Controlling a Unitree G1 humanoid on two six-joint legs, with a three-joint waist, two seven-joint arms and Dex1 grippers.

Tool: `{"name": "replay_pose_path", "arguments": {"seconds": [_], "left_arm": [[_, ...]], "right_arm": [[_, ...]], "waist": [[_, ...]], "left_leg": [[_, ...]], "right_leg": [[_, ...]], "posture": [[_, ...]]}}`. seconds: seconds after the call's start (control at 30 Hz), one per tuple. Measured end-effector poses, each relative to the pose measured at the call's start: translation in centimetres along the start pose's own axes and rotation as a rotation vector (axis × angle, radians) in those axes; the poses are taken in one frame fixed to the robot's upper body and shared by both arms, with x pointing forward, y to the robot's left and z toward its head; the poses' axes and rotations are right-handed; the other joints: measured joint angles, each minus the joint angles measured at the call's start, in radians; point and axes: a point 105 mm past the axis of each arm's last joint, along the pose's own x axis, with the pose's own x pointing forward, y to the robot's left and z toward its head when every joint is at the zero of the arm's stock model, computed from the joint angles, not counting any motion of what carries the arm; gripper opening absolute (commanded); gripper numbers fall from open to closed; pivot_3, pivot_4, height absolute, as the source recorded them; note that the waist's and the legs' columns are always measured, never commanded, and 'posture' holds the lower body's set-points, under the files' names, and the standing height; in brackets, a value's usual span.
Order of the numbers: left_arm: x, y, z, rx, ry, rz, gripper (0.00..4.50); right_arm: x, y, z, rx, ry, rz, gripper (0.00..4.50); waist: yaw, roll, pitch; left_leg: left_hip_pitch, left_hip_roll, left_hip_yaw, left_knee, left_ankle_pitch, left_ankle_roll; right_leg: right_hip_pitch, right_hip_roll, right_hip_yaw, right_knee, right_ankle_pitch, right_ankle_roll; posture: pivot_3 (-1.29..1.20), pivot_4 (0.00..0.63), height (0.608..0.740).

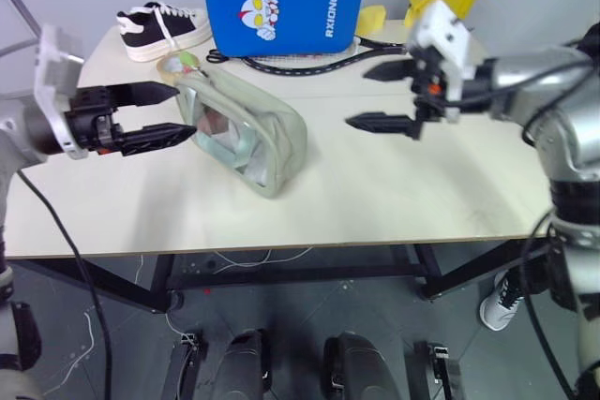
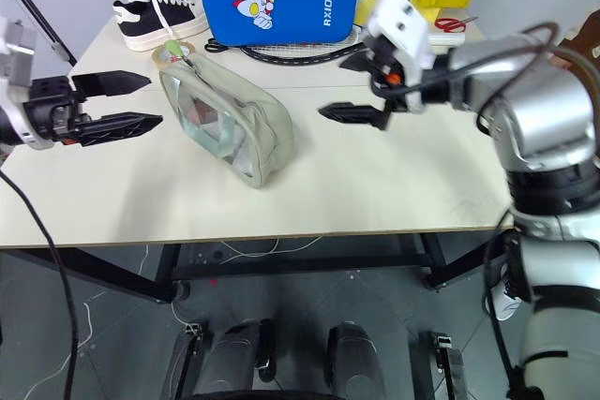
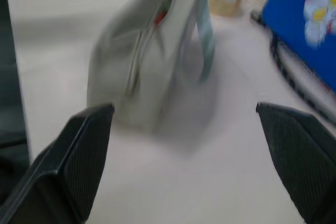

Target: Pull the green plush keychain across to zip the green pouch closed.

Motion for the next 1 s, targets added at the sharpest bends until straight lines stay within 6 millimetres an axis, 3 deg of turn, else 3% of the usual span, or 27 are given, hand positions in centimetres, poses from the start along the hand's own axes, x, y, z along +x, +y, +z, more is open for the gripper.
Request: {"name": "replay_pose_path", "arguments": {"seconds": [0.1,0.17,0.27,0.43,0.53,0.77,1.0], "left_arm": [[-0.7,0.2,-0.1,0.032,0.012,-0.003,4.44],[-1.1,0.3,-0.2,0.047,0.016,-0.006,4.44],[-1.3,0.2,-0.2,0.066,0.016,-0.017,4.44],[-2.3,0.3,-0.9,0.061,0.037,0.013,4.44],[-2.6,0.3,-1.1,0.057,0.045,0.026,4.50],[-2.6,0.5,-1.2,0.056,0.046,0.041,4.50],[-2.6,0.5,-1.1,0.062,0.047,0.046,4.50]], "right_arm": [[4.0,0.5,3.5,0.011,-0.015,0.053,4.50],[6.7,1.4,4.4,0.035,0.008,0.100,4.50],[10.2,2.9,3.7,0.078,0.074,0.161,4.50],[13.8,4.0,2.5,0.140,0.156,0.180,4.50],[15.4,5.1,2.3,0.127,0.185,0.200,3.71],[16.0,5.1,0.3,0.124,0.248,0.211,0.02],[14.9,3.9,0.5,0.084,0.248,0.214,0.02]], "waist": [[-0.008,0.000,0.000],[-0.008,-0.001,0.000],[-0.007,-0.001,-0.001],[-0.013,-0.002,-0.001],[-0.013,-0.002,-0.001],[-0.014,-0.002,-0.001],[-0.011,-0.002,-0.001]], "left_leg": [[0.000,0.004,0.003,0.000,0.000,0.000],[-0.001,0.004,0.003,-0.001,0.000,0.000],[-0.002,0.004,0.003,-0.001,0.000,0.000],[-0.007,0.005,0.005,0.000,0.000,-0.001],[-0.009,0.005,0.005,-0.001,0.000,-0.001],[-0.015,0.005,0.005,0.001,0.000,-0.001],[-0.016,0.006,0.005,0.001,0.001,-0.002]], "right_leg": [[-0.001,0.004,0.000,0.001,0.001,-0.002],[-0.002,0.004,0.000,0.000,0.001,-0.002],[-0.002,0.004,0.000,0.000,0.001,-0.003],[-0.008,0.004,0.002,0.000,0.004,-0.002],[-0.009,0.005,0.003,0.000,0.004,-0.003],[-0.015,0.005,0.003,0.000,0.006,-0.002],[-0.016,0.006,0.003,0.000,0.006,-0.002]], "posture": [[0.00,0.150,0.740],[0.00,0.150,0.740],[0.00,0.150,0.740],[0.00,0.150,0.740],[0.00,0.150,0.740],[0.00,0.150,0.740],[0.00,0.150,0.740]]}}
